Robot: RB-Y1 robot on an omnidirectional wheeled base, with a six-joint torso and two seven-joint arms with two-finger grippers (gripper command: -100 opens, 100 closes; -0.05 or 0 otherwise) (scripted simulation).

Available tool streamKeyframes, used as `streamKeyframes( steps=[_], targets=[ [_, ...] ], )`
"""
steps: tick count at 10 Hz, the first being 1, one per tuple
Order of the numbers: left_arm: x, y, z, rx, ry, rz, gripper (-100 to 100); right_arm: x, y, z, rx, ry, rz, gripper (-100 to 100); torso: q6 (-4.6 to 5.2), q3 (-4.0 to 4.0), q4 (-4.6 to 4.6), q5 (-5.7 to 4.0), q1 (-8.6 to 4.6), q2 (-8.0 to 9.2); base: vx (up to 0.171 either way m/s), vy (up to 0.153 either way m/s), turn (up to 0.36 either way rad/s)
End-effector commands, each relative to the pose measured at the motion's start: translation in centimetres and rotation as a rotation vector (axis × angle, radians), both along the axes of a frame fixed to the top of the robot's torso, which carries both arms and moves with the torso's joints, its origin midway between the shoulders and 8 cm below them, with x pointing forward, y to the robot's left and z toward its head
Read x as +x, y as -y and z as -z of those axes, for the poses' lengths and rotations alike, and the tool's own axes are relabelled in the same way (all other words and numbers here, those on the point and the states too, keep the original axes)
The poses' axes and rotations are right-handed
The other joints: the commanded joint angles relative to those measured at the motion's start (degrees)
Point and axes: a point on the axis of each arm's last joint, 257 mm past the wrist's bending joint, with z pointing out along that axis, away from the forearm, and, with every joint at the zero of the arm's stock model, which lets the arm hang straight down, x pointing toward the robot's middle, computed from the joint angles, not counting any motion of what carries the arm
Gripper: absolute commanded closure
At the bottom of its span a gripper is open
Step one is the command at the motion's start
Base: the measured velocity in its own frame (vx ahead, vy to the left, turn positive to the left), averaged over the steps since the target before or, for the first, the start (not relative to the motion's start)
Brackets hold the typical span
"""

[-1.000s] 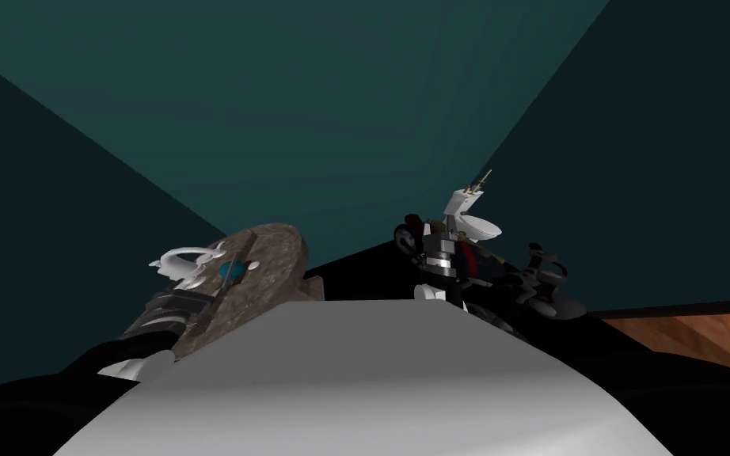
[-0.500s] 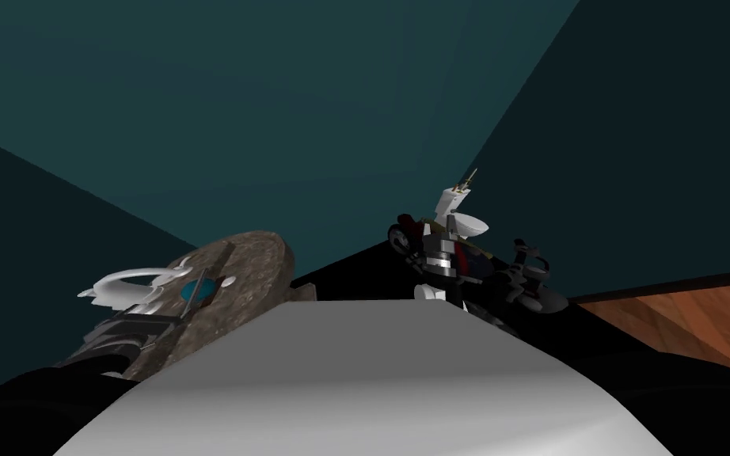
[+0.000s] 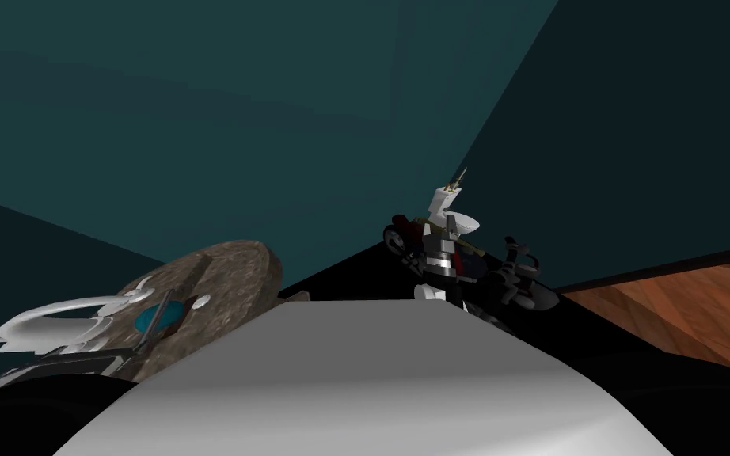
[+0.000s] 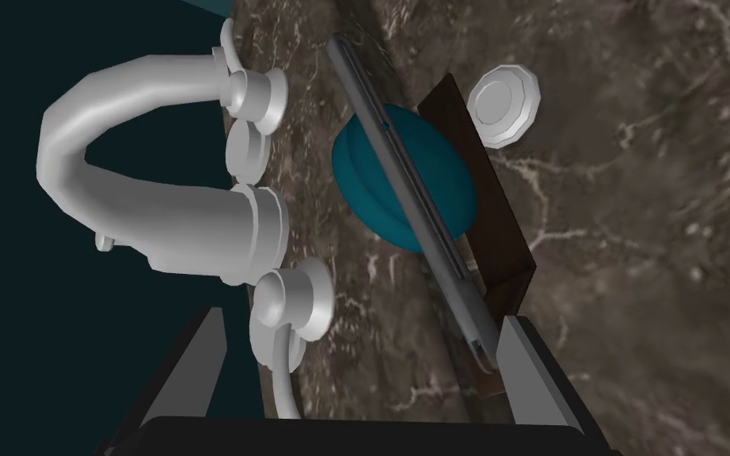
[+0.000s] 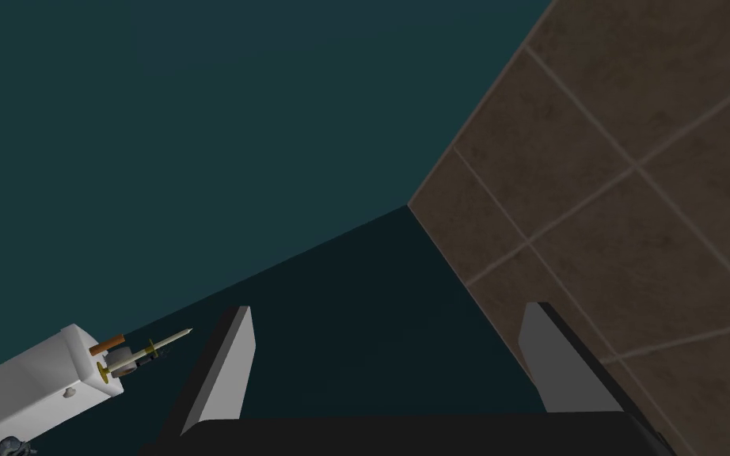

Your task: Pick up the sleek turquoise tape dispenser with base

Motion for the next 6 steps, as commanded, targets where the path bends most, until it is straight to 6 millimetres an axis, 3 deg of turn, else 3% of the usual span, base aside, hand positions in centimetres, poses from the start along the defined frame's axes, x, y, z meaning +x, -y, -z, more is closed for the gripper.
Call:
streamKeyframes(
  steps=[1,2,5,6],
  targets=[
    [-2.5,-1.2,0.1,-0.037,0.001,-0.075,-100,0.0,0.0,0.0,0.000,0.000,0.000,0,0.00,0.00,0.00,0.00,0.00,0.00,0.107,-0.019,-0.085],
    [-2.8,-1.0,0.5,-0.053,-0.012,-0.079,-100,0.0,0.0,0.0,0.000,0.000,0.000,0,0.02,0.01,0.01,0.02,0.06,0.01,0.090,-0.007,-0.056],
    [-6.5,-2.5,0.4,-0.115,-0.003,-0.196,-100,0.0,0.0,0.0,0.000,0.000,0.000,0,0.00,0.08,0.03,0.03,0.10,0.14,0.078,-0.009,-0.075],
    [-6.7,-2.3,0.7,-0.128,-0.012,-0.199,-100,0.0,0.0,0.0,0.000,0.000,0.000,0,0.01,0.09,0.04,0.02,0.12,0.16,0.066,0.004,-0.040]
  ],
)
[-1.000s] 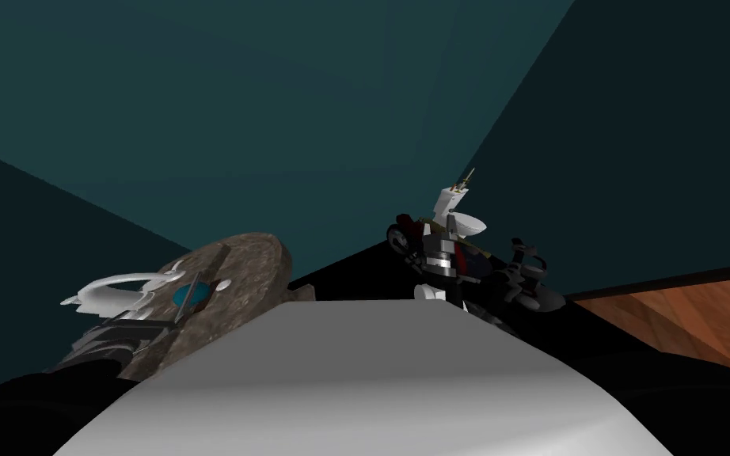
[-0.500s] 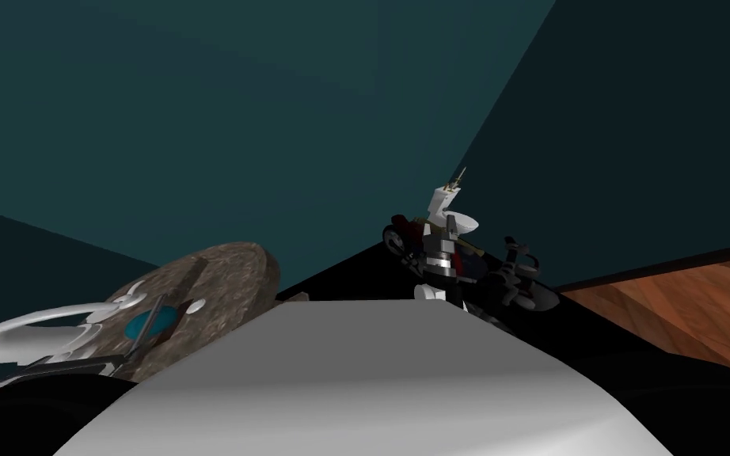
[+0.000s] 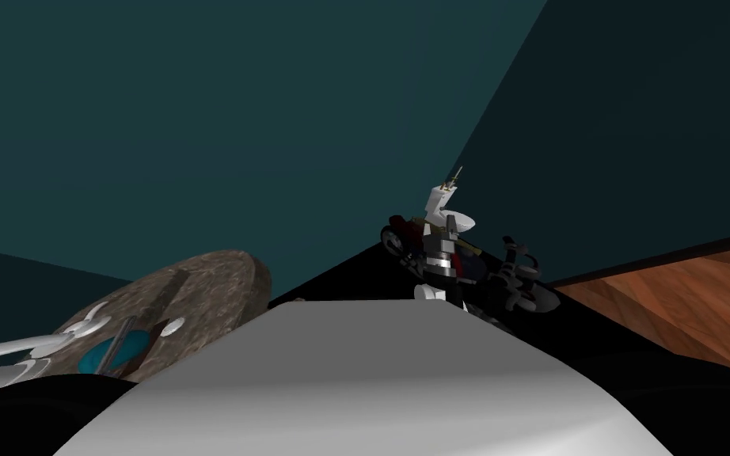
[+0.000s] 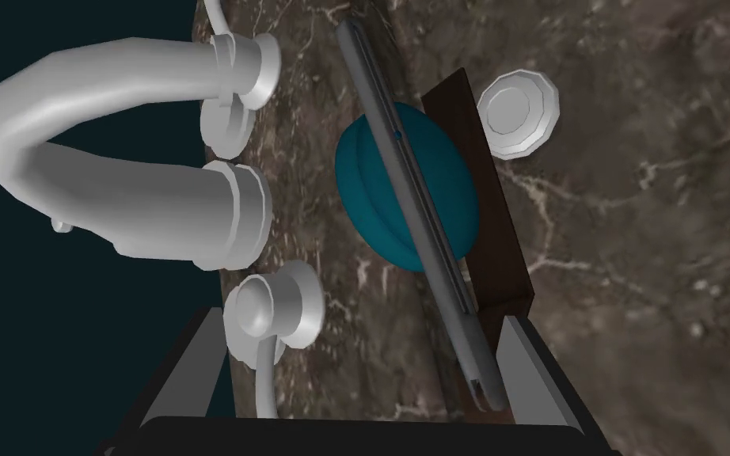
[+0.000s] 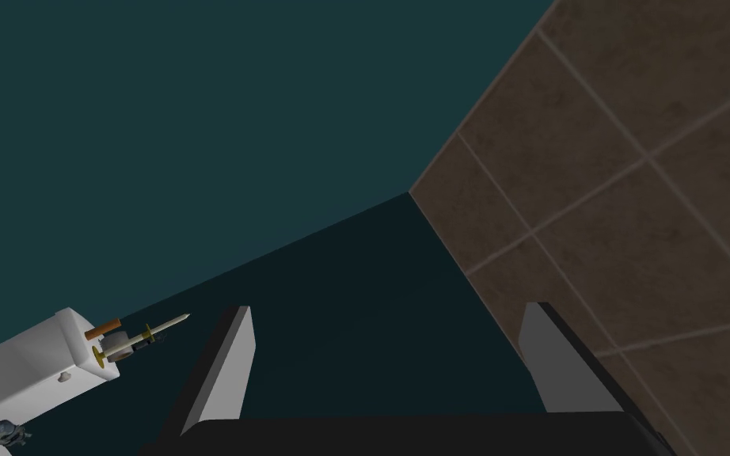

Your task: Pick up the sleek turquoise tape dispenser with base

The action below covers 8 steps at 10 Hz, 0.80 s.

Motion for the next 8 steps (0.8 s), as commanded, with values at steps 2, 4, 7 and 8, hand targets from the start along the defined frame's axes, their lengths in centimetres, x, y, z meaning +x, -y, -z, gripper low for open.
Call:
streamKeyframes(
  steps=[2,4,7,8],
  targets=[
    [-2.1,-0.4,0.5,-0.048,-0.001,-0.066,-100,0.0,0.0,0.0,0.000,0.000,0.000,0,0.01,-0.03,-0.01,0.00,0.03,-0.06,0.085,0.009,-0.050],
    [-3.7,-0.6,0.6,-0.081,0.004,-0.118,-100,0.0,0.0,0.0,0.000,0.000,0.000,0,0.00,-0.01,0.00,0.00,0.02,-0.02,0.068,0.012,-0.046],
    [-6.4,-0.8,1.0,-0.145,0.016,-0.210,-100,0.0,0.0,0.0,0.000,0.000,0.000,0,0.00,0.00,0.00,0.01,0.07,0.00,0.072,0.026,-0.039],
    [-7.4,-0.9,1.1,-0.166,0.029,-0.248,-100,0.0,0.0,0.0,0.000,0.000,0.000,0,0.00,0.01,0.00,0.02,0.13,0.01,0.112,0.036,-0.068]
  ],
)
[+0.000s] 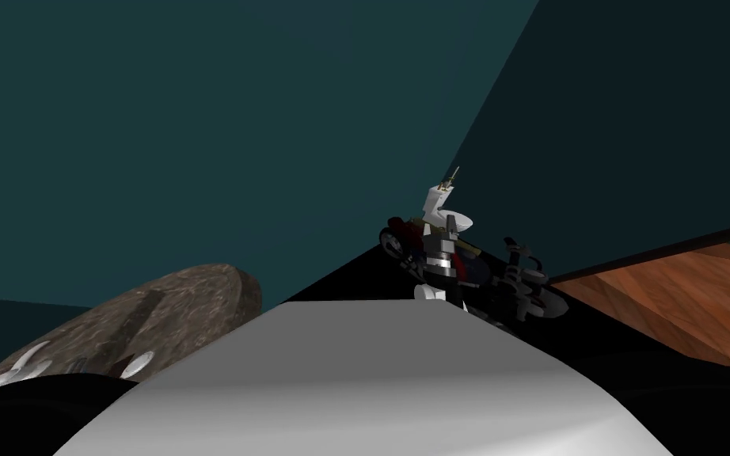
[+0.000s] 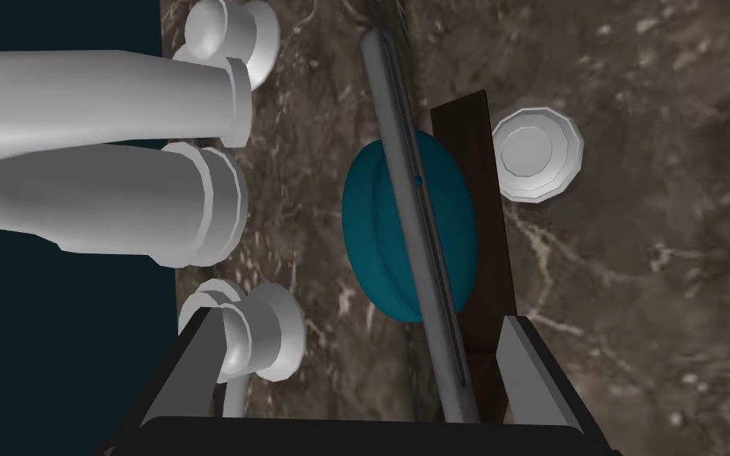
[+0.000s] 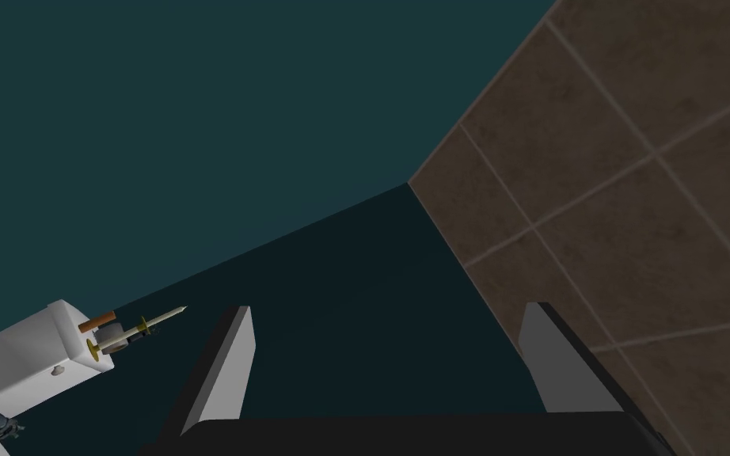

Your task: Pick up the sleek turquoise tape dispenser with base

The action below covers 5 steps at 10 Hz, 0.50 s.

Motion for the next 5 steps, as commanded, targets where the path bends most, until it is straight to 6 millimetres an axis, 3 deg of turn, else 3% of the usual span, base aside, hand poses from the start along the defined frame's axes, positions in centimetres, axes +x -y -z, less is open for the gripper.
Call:
streamKeyframes(
  steps=[1,5],
  targets=[
    [-1.0,0.5,0.2,-0.027,0.001,-0.027,-100,0.0,0.0,0.0,0.000,0.000,0.000,0,0.00,0.00,0.00,0.00,0.00,0.00,0.091,0.036,-0.017],
    [-4.1,1.4,1.7,-0.131,0.028,-0.150,-100,0.0,0.0,0.0,0.000,0.000,0.000,0,-0.01,0.04,0.01,0.02,0.11,0.08,0.081,0.061,-0.021]
  ],
)
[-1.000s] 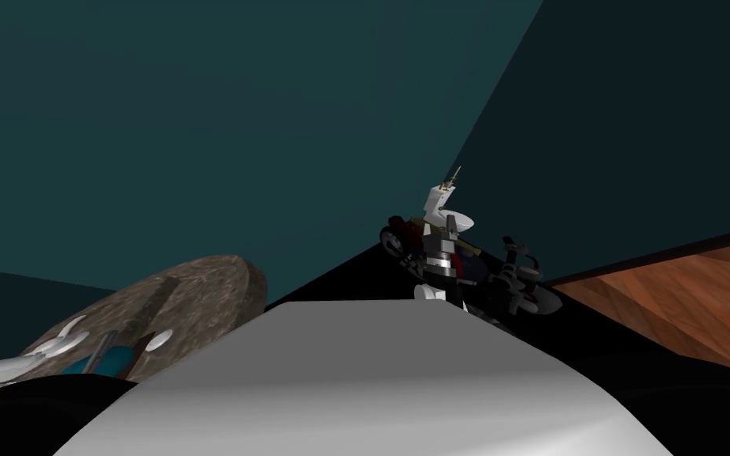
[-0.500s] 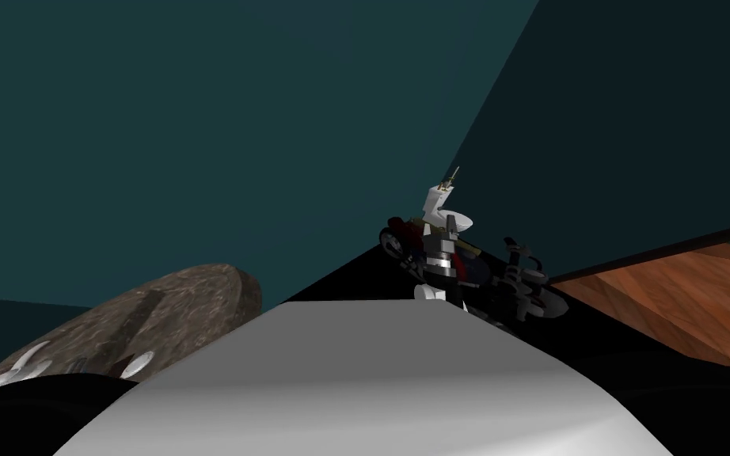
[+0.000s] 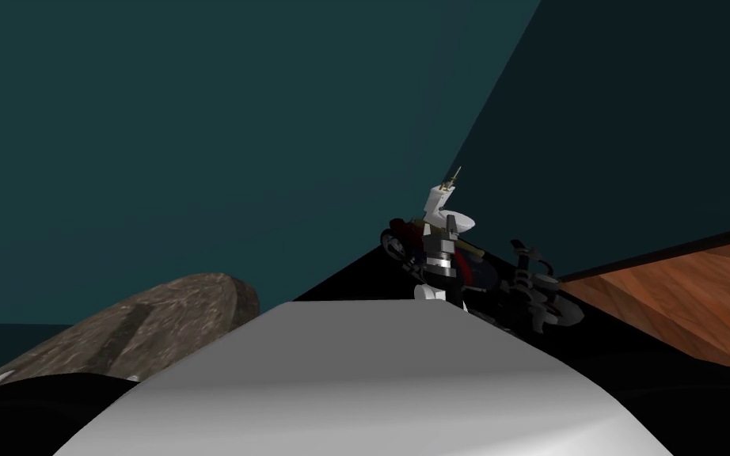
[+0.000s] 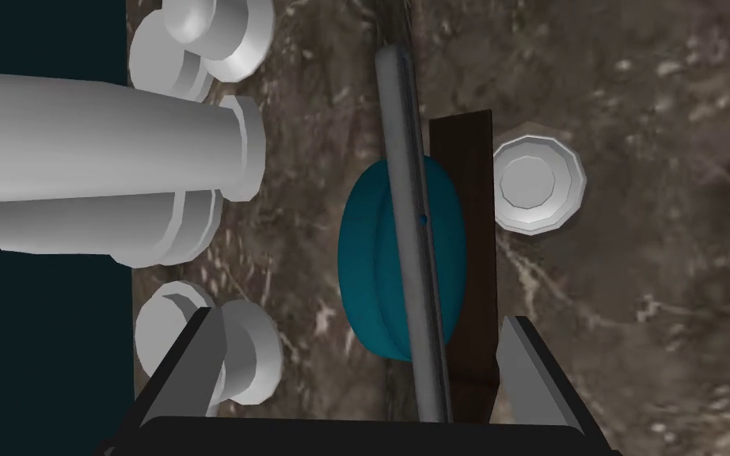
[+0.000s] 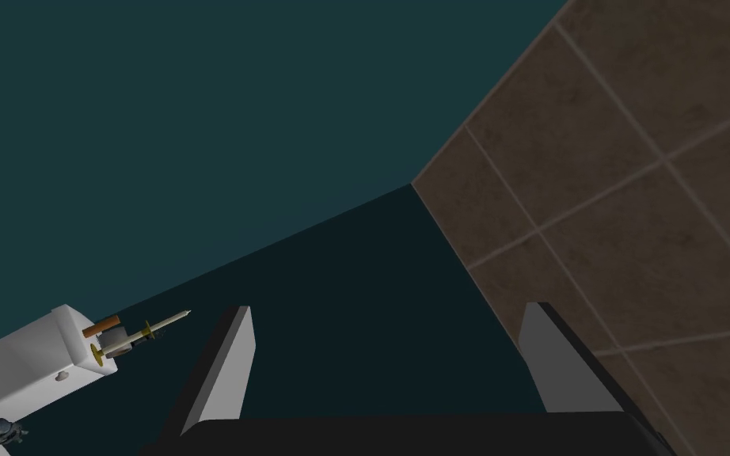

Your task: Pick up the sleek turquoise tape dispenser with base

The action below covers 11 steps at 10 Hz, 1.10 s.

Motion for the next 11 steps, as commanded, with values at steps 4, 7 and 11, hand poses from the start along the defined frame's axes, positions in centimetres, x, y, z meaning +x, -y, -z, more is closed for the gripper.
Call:
streamKeyframes(
  steps=[4,7,11],
  targets=[
    [-1.7,1.3,1.8,-0.090,0.021,-0.084,-100,0.0,0.0,0.0,0.000,0.000,0.000,0,0.00,0.01,0.00,-0.02,-0.09,0.03,0.075,0.052,0.001],
    [-1.9,1.2,1.7,-0.081,0.017,-0.066,-100,0.0,0.0,0.0,0.000,0.000,0.000,0,-0.01,0.16,0.06,-0.06,-0.26,0.28,0.020,0.016,0.021],
    [-2.8,1.7,2.2,-0.084,0.018,-0.041,-100,0.0,0.0,0.0,0.000,0.000,0.000,0,-0.02,0.03,0.01,-0.05,-0.18,0.05,0.085,0.040,0.082]
  ],
)
